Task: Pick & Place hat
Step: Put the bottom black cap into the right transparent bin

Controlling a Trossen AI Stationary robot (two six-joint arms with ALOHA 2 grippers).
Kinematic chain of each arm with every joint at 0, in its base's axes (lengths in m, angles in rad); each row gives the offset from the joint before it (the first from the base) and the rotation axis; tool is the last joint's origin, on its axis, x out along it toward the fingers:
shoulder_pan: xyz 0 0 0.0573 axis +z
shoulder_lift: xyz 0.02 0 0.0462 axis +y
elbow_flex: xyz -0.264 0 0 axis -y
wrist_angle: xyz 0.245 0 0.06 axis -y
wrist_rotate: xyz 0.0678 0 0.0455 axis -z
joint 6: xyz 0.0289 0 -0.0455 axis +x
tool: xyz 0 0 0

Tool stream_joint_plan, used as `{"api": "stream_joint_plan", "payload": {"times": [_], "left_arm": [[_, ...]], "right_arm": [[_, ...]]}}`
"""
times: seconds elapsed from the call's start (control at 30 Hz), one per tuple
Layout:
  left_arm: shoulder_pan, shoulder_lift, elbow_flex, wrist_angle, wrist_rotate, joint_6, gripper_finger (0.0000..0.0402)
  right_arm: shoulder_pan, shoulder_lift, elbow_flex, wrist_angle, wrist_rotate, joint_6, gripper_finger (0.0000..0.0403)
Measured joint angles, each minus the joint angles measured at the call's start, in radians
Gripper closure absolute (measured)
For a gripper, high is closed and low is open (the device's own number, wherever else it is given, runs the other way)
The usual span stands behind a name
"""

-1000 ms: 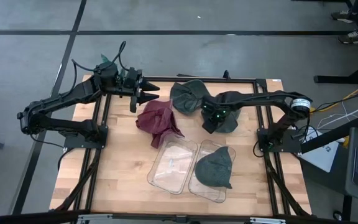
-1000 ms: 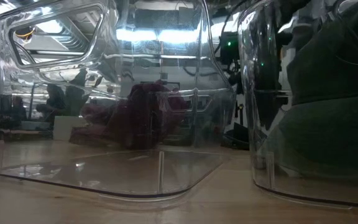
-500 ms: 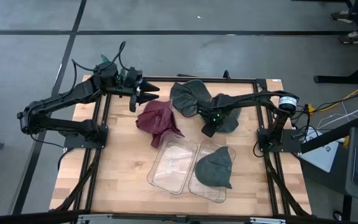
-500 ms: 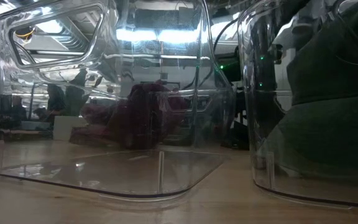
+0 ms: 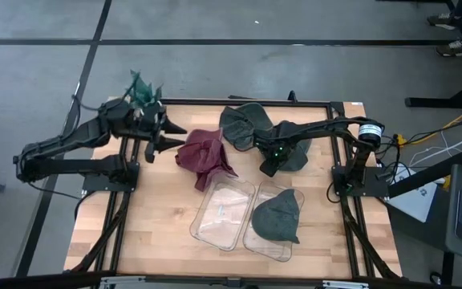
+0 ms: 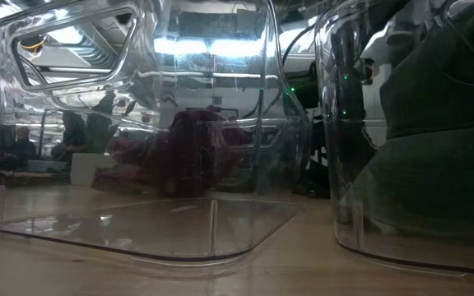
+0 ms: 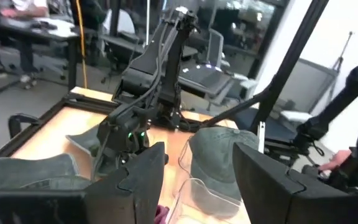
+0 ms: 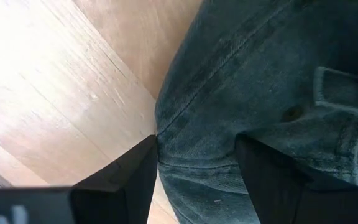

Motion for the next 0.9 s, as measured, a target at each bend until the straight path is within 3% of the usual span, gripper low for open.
{"api": "stream_joint_plan", "payload": {"times": [0.37,0.57,0.9], "left_arm": [[-0.103,-0.321,-0.441,0.264,-0.361,-0.053,0.0217],[-0.146,-0.440,-0.638,0.466,-0.426,-0.080,0.0217],[-0.192,-0.544,-0.752,0.498,-0.500,-0.113,0.0217]], "right_arm": [[-0.002,0.005,0.072,-0.004,-0.004,0.001,0.0187],[-0.007,0.007,0.088,0.008,-0.005,-0.002,0.0187],[-0.014,0.006,0.087,-0.006,-0.007,-0.005,0.0187]]}}
